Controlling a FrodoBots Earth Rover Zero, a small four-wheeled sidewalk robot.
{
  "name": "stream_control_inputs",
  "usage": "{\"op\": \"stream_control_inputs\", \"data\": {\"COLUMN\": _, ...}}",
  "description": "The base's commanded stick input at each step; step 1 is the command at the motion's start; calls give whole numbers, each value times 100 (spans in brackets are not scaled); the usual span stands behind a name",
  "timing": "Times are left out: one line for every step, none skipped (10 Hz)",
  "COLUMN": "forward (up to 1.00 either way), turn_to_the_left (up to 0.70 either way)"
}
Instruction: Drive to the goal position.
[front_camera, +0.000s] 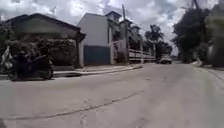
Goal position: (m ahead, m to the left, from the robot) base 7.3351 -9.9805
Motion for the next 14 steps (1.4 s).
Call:
{"op": "stream_control_inputs", "data": {"forward": 66, "turn_to_the_left": -33}}
{"op": "stream_control_inputs", "data": {"forward": 66, "turn_to_the_left": -33}}
{"op": "stream_control_inputs", "data": {"forward": 66, "turn_to_the_left": -33}}
{"op": "stream_control_inputs", "data": {"forward": 66, "turn_to_the_left": -33}}
{"op": "stream_control_inputs", "data": {"forward": 75, "turn_to_the_left": -38}}
{"op": "stream_control_inputs", "data": {"forward": 78, "turn_to_the_left": -34}}
{"op": "stream_control_inputs", "data": {"forward": 77, "turn_to_the_left": -37}}
{"op": "stream_control_inputs", "data": {"forward": 78, "turn_to_the_left": -34}}
{"op": "stream_control_inputs", "data": {"forward": 78, "turn_to_the_left": -31}}
{"op": "stream_control_inputs", "data": {"forward": 78, "turn_to_the_left": -31}}
{"op": "stream_control_inputs", "data": {"forward": 78, "turn_to_the_left": -31}}
{"op": "stream_control_inputs", "data": {"forward": 78, "turn_to_the_left": -31}}
{"op": "stream_control_inputs", "data": {"forward": 78, "turn_to_the_left": -34}}
{"op": "stream_control_inputs", "data": {"forward": 77, "turn_to_the_left": -36}}
